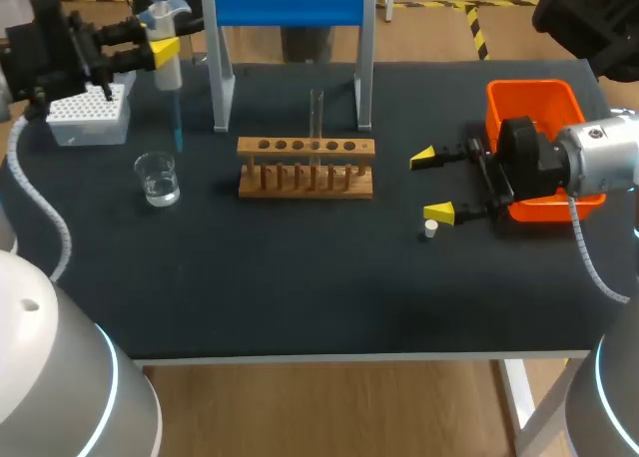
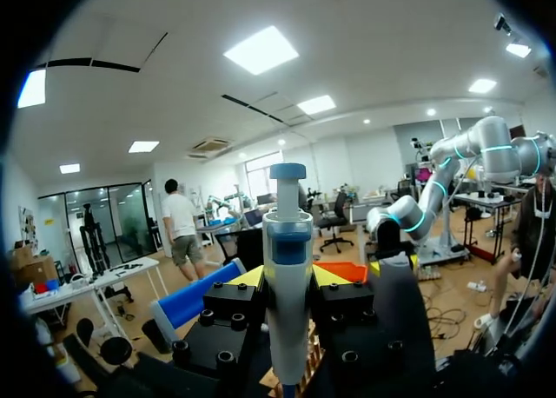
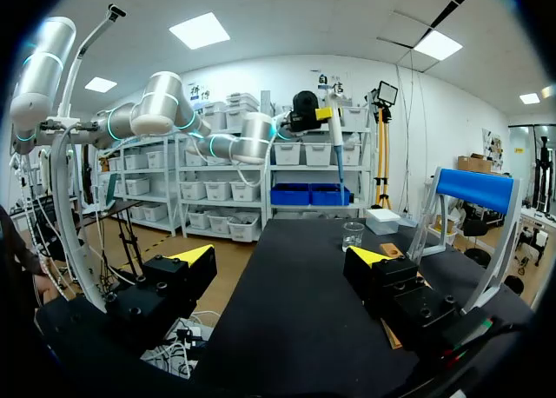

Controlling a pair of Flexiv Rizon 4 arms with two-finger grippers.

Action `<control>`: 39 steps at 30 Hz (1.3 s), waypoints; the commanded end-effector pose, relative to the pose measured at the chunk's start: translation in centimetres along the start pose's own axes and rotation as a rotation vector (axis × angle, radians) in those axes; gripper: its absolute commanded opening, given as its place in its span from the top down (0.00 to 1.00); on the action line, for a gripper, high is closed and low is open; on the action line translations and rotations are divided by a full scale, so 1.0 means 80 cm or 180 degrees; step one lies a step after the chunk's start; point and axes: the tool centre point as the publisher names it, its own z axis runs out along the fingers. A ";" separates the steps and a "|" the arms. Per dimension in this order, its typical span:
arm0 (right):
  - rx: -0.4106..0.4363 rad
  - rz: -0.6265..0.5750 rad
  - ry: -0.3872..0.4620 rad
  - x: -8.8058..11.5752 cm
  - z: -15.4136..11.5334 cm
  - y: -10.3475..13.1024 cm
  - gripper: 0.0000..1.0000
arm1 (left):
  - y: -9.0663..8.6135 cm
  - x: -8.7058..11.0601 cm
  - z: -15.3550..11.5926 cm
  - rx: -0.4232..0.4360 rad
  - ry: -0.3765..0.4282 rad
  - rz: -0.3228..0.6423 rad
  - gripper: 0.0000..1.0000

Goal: Invert the test tube, pick up the pipette, mount the tip to pipette, aspirate from beaker and dispense into the tube, eject the tip, return the pipette, and cap with the stopper.

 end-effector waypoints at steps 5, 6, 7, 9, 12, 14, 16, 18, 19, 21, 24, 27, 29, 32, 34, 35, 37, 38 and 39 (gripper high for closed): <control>0.0002 -0.0001 0.0000 0.001 -0.001 0.000 0.00 | 0.026 -0.017 -0.030 0.0064 -0.0012 -0.0009 1.00; 0.0002 -0.0001 0.0000 0.001 -0.001 0.000 0.00 | 0.027 -0.020 -0.031 0.0067 -0.0015 -0.0007 1.00; 0.0002 -0.0001 0.0000 0.001 -0.001 0.000 0.00 | 0.029 -0.023 -0.032 0.0070 -0.0016 -0.0004 1.00; 0.0002 -0.0001 0.0000 0.001 -0.001 0.000 0.00 | 0.032 -0.029 -0.034 0.0073 -0.0018 0.0000 1.00; 0.0002 -0.0001 0.0000 0.001 -0.001 0.000 0.00 | 0.037 -0.038 -0.036 0.0064 -0.0017 0.0002 1.00; 0.0002 -0.0001 0.0000 0.001 -0.001 0.000 0.00 | 0.040 -0.043 -0.037 0.0058 -0.0017 -0.0002 1.00; 0.0002 -0.0001 0.0000 0.001 -0.001 0.000 0.00 | 0.043 -0.047 -0.036 0.0053 -0.0014 -0.0011 1.00; 0.0002 -0.0001 0.0000 0.001 -0.001 0.000 0.00 | 0.046 -0.052 -0.036 0.0054 -0.0011 -0.0021 1.00; 0.0002 -0.0001 0.0000 0.001 -0.001 0.000 0.00 | 0.047 -0.055 -0.036 0.0054 -0.0008 -0.0024 1.00; 0.0002 -0.0001 0.0000 0.001 -0.001 0.000 0.00 | 0.050 -0.060 -0.036 0.0062 0.0001 -0.0044 1.00; 0.0002 -0.0001 0.0000 0.001 -0.001 0.000 0.00 | 0.050 -0.064 -0.033 0.0070 0.0003 -0.0043 1.00; 0.0002 -0.0001 0.0000 0.001 -0.001 0.000 0.00 | 0.053 -0.070 -0.032 0.0072 0.0010 -0.0049 1.00; 0.0002 -0.0001 0.0000 0.001 -0.001 0.000 0.00 | 0.054 -0.071 -0.031 0.0071 0.0014 -0.0055 1.00; 0.0002 -0.0001 0.0000 0.001 -0.001 0.000 0.00 | 0.055 -0.073 -0.031 0.0074 0.0007 -0.0061 1.00; 0.0002 -0.0001 0.0000 0.001 -0.001 0.000 0.00 | 0.055 -0.075 -0.031 0.0077 0.0003 -0.0064 1.00; 0.0002 -0.0001 0.0000 0.001 -0.001 0.000 0.00 | 0.056 -0.075 -0.031 0.0074 0.0001 -0.0065 1.00; 0.0002 -0.0001 0.0000 0.001 -0.001 0.000 0.00 | 0.057 -0.075 -0.031 0.0077 -0.0005 -0.0069 1.00; 0.0002 -0.0001 0.0000 0.001 -0.001 0.000 0.00 | 0.057 -0.075 -0.031 0.0078 -0.0008 -0.0072 1.00; 0.0002 -0.0001 0.0000 0.001 -0.001 0.000 0.00 | 0.057 -0.075 -0.031 0.0079 -0.0010 -0.0076 1.00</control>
